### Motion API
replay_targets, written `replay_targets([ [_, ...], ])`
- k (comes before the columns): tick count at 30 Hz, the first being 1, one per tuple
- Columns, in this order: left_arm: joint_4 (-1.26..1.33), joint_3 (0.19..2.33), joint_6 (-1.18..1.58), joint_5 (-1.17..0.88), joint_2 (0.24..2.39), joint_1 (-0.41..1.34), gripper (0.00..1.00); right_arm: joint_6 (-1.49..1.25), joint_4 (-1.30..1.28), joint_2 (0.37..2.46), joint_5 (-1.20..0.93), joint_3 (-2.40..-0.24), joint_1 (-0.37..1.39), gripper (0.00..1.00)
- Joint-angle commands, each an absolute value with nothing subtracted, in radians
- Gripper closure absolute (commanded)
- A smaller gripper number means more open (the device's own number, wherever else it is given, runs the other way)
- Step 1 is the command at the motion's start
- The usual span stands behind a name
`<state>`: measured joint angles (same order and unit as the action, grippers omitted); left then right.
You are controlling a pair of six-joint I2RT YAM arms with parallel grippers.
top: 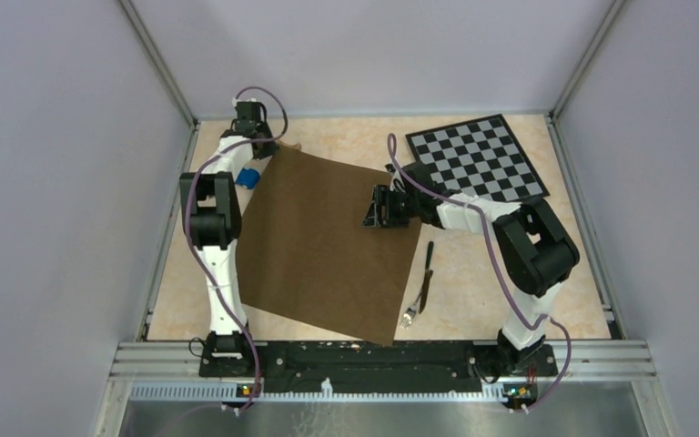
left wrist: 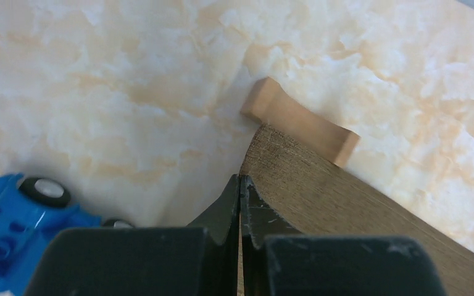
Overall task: Fold the napkin into a case and place the utensils inside
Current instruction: Flatten out the crumpled napkin at the center of the board.
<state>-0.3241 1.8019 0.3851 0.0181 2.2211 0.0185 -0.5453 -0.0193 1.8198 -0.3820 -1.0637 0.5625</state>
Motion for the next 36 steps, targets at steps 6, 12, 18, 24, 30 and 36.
replay_targets([
  [6,-0.385,1.924,0.385,0.019,2.332,-0.049,1.00,-0.534,-0.047,1.849,-0.333,-1.166,0.522,0.39],
  [12,-0.356,1.976,0.395,-0.047,2.398,-0.103,1.00,-0.540,-0.059,1.888,-0.294,-1.196,0.492,0.39],
  [18,-0.370,1.934,0.375,-0.055,2.351,-0.113,0.96,-0.503,-0.180,1.971,-0.219,-1.321,0.470,0.38],
  [24,-0.439,1.906,0.366,0.021,2.226,-0.155,0.63,-0.473,-0.199,1.935,-0.211,-1.314,0.469,0.37],
  [30,-0.386,1.722,0.447,-0.262,2.025,-0.126,0.28,-0.460,-0.235,1.888,-0.188,-1.240,0.480,0.36],
  [36,-0.281,1.387,0.491,-0.380,1.780,-0.009,0.06,-0.453,-0.200,1.950,-0.106,-1.256,0.482,0.36],
])
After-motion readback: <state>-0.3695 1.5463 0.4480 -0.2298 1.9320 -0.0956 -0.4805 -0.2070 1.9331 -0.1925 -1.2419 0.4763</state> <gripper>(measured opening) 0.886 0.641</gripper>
